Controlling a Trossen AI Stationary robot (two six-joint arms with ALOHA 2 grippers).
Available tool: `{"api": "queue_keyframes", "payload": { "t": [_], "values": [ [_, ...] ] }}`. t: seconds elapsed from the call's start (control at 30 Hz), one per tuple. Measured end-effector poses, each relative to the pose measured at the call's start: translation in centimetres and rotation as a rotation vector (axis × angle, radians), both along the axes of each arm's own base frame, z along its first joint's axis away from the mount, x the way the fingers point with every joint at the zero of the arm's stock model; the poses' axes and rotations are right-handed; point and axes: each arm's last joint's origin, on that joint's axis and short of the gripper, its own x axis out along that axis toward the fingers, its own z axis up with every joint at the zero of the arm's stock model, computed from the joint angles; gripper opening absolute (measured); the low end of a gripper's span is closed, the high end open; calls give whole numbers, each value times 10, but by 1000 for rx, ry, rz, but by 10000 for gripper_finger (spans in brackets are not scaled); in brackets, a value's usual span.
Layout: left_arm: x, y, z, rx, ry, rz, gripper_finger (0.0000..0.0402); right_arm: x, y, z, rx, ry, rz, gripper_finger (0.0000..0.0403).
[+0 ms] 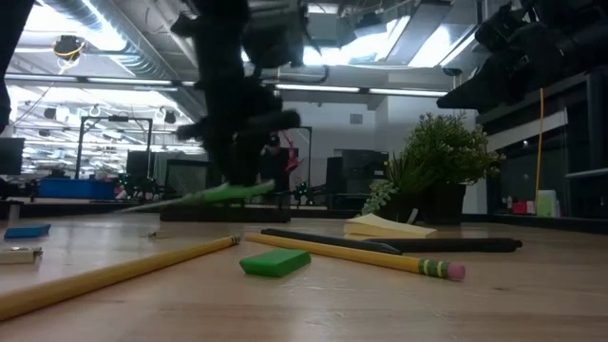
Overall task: Pick and place office supplies into organizer
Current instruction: Put the green scissors into the desk organizer
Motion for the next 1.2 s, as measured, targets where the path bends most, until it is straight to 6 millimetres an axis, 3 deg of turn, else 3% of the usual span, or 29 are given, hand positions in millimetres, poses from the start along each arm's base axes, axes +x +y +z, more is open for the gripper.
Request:
{"api": "queue_keyframes", "payload": {
  "t": [0.43,0.87,0.97,1.2],
  "values": [
    [20,-7,72,513,-45,-51,74,-1,0,-2,1,18,0,17],
    [-26,-34,148,860,-275,108,74,0,0,-2,1,17,0,17],
    [-41,-38,149,945,-327,176,74,0,0,-1,1,12,1,17],
    [-73,-41,126,1019,-451,284,74,0,0,0,3,-1,8,17]
  ]
}}
